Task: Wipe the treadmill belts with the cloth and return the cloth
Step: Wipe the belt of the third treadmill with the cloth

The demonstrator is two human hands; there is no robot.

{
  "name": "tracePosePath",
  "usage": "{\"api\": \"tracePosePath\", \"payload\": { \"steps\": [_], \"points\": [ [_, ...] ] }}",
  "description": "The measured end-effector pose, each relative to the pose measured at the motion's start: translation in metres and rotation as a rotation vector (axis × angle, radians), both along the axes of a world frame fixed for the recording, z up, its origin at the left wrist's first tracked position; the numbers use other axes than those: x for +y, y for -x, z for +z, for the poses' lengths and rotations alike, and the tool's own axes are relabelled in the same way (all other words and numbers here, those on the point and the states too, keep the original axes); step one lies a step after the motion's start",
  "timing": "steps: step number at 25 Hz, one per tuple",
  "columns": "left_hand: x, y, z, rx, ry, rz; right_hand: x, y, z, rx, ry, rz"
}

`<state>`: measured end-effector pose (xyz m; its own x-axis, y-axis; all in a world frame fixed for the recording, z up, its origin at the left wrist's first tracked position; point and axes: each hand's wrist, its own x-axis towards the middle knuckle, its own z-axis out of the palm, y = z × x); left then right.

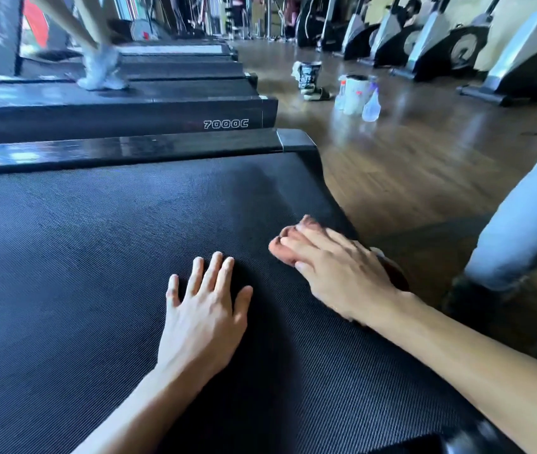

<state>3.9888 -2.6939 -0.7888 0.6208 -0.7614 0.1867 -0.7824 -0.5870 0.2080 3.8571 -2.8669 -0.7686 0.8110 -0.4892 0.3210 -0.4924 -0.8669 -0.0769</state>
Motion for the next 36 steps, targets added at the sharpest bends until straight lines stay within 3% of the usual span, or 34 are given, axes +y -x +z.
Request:
{"api": "tracePosePath", "payload": {
  "steps": [2, 5, 6, 9, 11, 15, 16, 18, 20, 21, 25, 27, 29, 31, 34, 36],
  "points": [
    [0.000, 0.000, 0.001, 0.001, -0.005, -0.004, -0.016, 0.000, 0.005, -0.017, -0.061, 0.010],
    [0.001, 0.003, 0.002, 0.003, -0.002, -0.006, -0.066, -0.012, 0.012, -0.100, -0.306, -0.312],
    [-0.002, 0.003, 0.002, 0.008, 0.001, -0.009, -0.066, -0.017, 0.011, -0.137, -0.303, -0.338],
    [-0.002, 0.004, 0.004, 0.015, -0.021, -0.007, -0.017, -0.028, -0.001, -0.005, -0.042, -0.088],
    [0.000, 0.002, 0.007, 0.015, -0.041, -0.009, -0.015, -0.024, -0.003, -0.022, -0.052, 0.040],
    [-0.015, -0.029, 0.014, -0.074, 0.032, -0.065, -0.078, -0.032, 0.011, -0.088, -0.226, -0.264],
    [-0.025, -0.048, 0.014, -0.046, 0.030, -0.063, -0.070, -0.035, 0.010, -0.081, -0.175, -0.288],
    [-0.047, -0.084, 0.011, 0.025, -0.025, -0.038, -0.030, -0.037, 0.001, -0.036, 0.038, -0.123],
    [-0.069, -0.108, 0.009, 0.059, -0.062, -0.030, -0.016, -0.029, -0.007, -0.071, 0.055, 0.053],
    [-0.079, -0.117, 0.009, 0.068, -0.068, -0.035, -0.029, -0.030, -0.005, -0.081, 0.022, 0.049],
    [-0.120, -0.153, 0.016, 0.031, -0.110, -0.083, -0.115, -0.061, 0.007, -0.211, -0.340, -0.316],
    [-0.133, -0.170, 0.014, -0.023, -0.143, -0.105, -0.111, -0.069, -0.003, -0.215, -0.222, -0.288],
    [-0.139, -0.178, 0.003, -0.055, -0.149, -0.099, -0.092, -0.062, -0.013, -0.115, -0.044, -0.045],
    [-0.142, -0.183, -0.005, -0.068, -0.139, -0.092, -0.108, -0.062, -0.007, -0.022, -0.041, 0.103],
    [-0.141, -0.181, -0.003, -0.047, -0.137, -0.082, -0.151, -0.094, 0.008, -0.146, -0.285, -0.157],
    [-0.141, -0.178, -0.002, -0.032, -0.138, -0.080, -0.142, -0.110, 0.001, -0.114, -0.160, -0.148]
  ]
}}
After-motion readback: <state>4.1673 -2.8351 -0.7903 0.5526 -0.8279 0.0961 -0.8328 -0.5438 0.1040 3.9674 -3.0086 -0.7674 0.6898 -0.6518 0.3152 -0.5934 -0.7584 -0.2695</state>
